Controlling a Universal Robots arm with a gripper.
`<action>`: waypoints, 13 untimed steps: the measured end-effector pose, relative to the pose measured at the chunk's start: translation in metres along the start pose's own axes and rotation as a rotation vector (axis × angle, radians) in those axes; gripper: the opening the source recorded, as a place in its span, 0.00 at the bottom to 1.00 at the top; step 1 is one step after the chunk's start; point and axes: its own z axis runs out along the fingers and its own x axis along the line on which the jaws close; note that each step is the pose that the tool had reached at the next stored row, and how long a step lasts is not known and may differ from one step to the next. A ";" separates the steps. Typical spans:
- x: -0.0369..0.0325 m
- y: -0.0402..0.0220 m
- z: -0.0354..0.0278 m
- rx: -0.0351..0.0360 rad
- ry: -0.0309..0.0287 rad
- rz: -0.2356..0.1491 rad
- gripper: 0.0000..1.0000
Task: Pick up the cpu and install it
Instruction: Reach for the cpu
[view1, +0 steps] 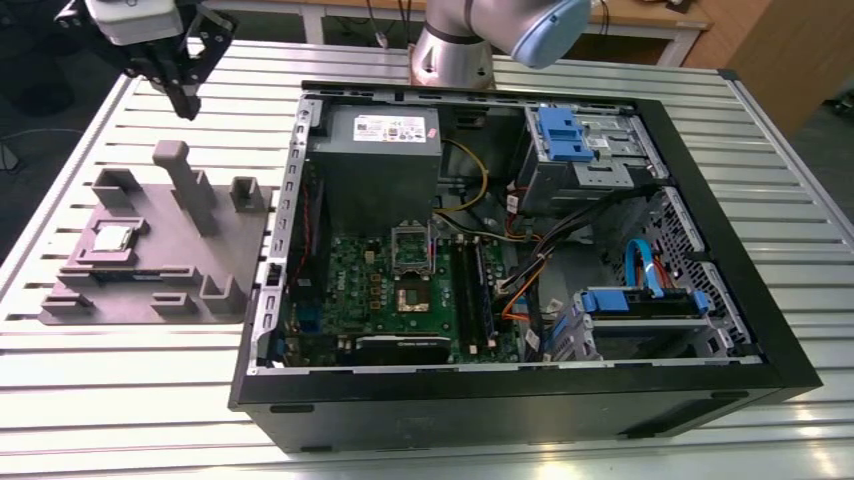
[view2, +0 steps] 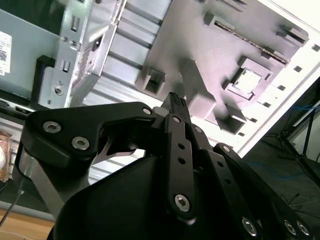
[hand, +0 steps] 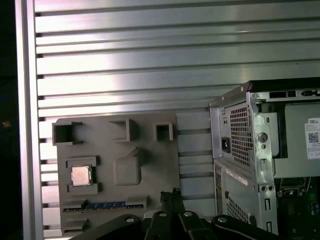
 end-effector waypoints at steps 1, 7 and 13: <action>0.0044 -0.0004 0.0004 0.0000 0.0007 0.000 0.10; 0.0316 -0.0026 0.0029 0.0004 0.0055 0.000 0.10; 0.0589 -0.0047 0.0045 0.0007 0.0090 0.000 0.10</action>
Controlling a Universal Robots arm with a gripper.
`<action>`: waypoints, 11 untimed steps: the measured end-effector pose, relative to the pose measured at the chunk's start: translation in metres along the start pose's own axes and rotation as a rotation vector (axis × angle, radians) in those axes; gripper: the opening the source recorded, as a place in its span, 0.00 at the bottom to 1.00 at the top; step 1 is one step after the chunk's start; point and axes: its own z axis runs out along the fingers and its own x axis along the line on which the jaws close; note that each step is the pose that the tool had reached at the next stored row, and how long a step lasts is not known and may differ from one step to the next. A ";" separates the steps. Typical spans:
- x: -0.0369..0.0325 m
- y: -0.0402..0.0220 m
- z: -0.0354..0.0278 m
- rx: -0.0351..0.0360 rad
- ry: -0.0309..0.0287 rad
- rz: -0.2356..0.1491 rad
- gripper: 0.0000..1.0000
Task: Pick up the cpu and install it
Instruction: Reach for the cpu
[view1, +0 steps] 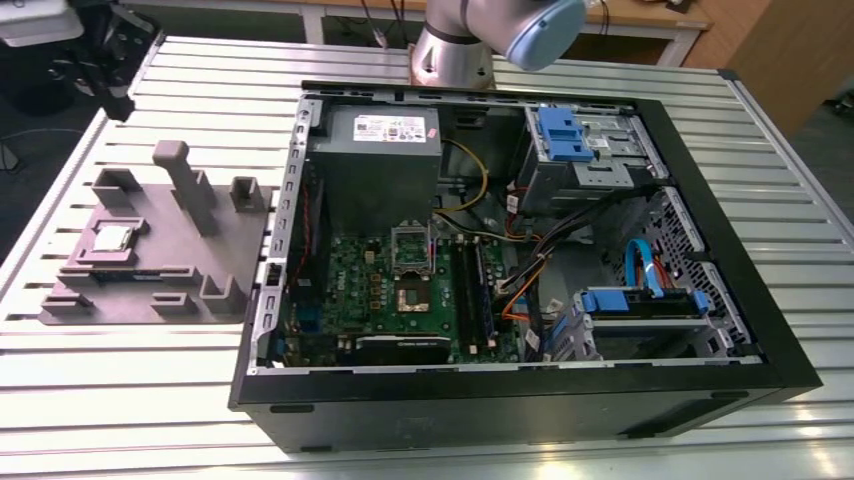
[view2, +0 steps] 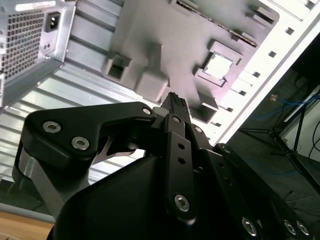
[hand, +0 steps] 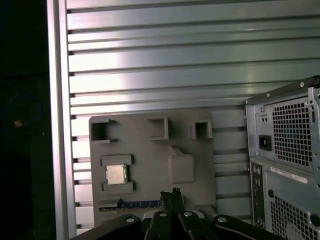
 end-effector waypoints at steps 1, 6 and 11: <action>0.0045 -0.0003 0.0003 -0.0001 0.0001 0.000 0.10; 0.0249 -0.0019 0.0011 0.0001 0.0019 0.000 0.10; 0.0402 -0.0031 0.0018 0.0002 0.0046 0.000 0.10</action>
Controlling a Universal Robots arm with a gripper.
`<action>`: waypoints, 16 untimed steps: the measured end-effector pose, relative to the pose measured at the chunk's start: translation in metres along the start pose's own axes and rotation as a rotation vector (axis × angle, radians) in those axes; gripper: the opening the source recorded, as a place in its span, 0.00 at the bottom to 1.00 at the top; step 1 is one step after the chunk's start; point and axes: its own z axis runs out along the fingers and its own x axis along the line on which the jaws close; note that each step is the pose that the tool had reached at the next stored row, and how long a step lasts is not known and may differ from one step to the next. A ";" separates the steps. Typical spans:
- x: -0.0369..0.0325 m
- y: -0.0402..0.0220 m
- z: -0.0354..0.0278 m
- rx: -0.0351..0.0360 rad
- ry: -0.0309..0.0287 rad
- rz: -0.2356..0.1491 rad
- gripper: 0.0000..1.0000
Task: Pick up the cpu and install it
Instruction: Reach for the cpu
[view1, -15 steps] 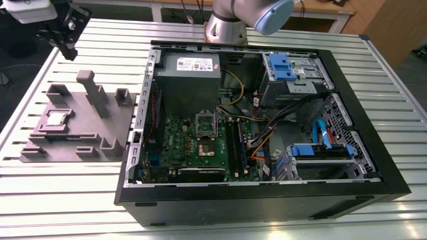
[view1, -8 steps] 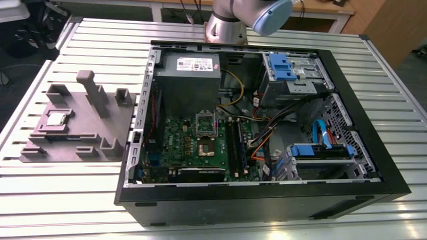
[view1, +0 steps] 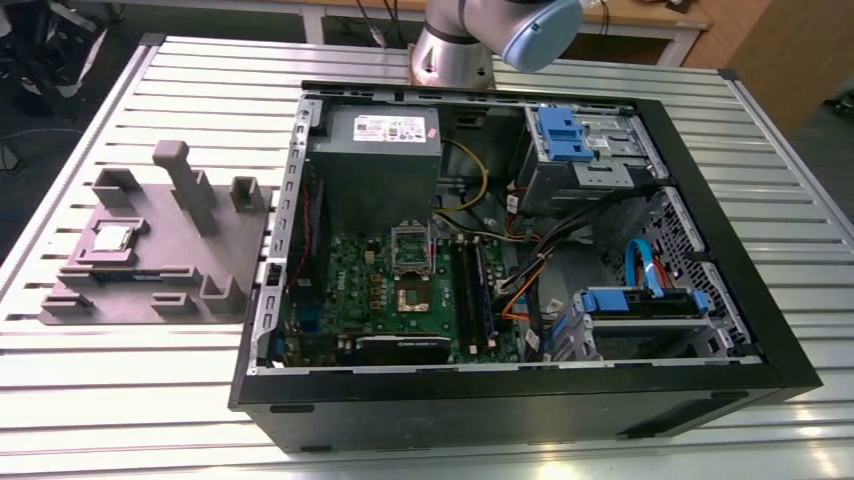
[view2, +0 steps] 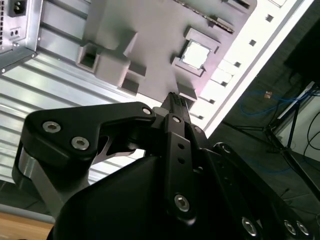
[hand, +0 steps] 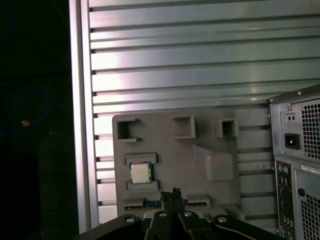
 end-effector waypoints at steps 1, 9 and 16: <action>0.0027 -0.0002 0.0002 0.0001 0.0007 0.000 0.10; 0.0212 -0.0017 0.0009 0.0006 0.0061 0.000 0.10; 0.0413 -0.0032 0.0016 0.0006 0.0074 0.000 0.10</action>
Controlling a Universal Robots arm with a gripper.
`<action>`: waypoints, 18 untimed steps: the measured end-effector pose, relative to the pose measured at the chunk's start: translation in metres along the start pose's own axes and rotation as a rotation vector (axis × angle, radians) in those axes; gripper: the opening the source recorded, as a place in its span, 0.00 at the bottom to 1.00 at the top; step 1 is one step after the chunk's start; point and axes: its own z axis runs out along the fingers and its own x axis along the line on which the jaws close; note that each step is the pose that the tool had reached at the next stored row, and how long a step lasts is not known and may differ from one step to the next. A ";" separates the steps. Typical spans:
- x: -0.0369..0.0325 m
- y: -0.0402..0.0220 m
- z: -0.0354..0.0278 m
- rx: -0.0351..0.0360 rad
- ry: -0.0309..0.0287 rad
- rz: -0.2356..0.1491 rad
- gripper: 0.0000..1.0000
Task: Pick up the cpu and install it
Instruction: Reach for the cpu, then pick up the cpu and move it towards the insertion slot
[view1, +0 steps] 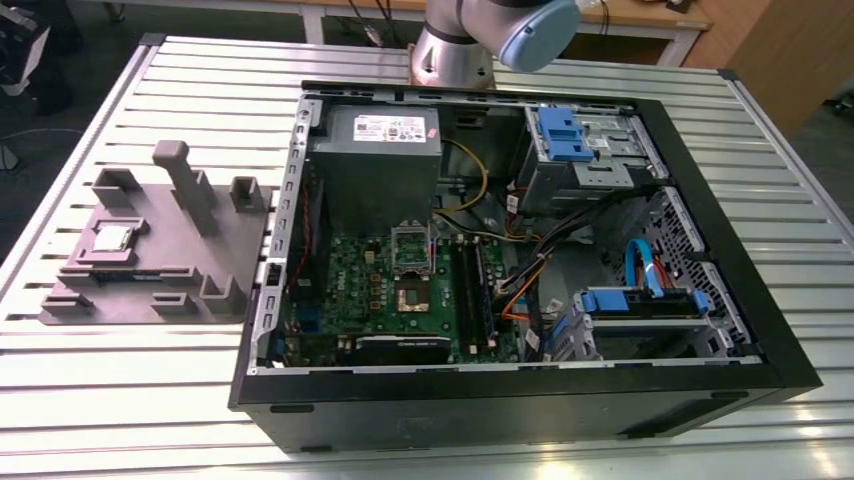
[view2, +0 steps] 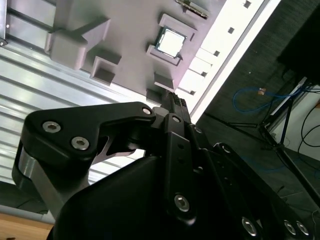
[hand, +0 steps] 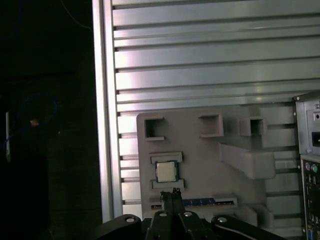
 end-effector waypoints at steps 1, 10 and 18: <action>0.0026 -0.0002 0.0001 0.0000 0.0004 0.000 0.10; 0.0075 -0.0006 0.0003 0.0001 0.0013 0.000 0.10; 0.0075 -0.0006 0.0003 0.0001 0.0012 0.000 0.10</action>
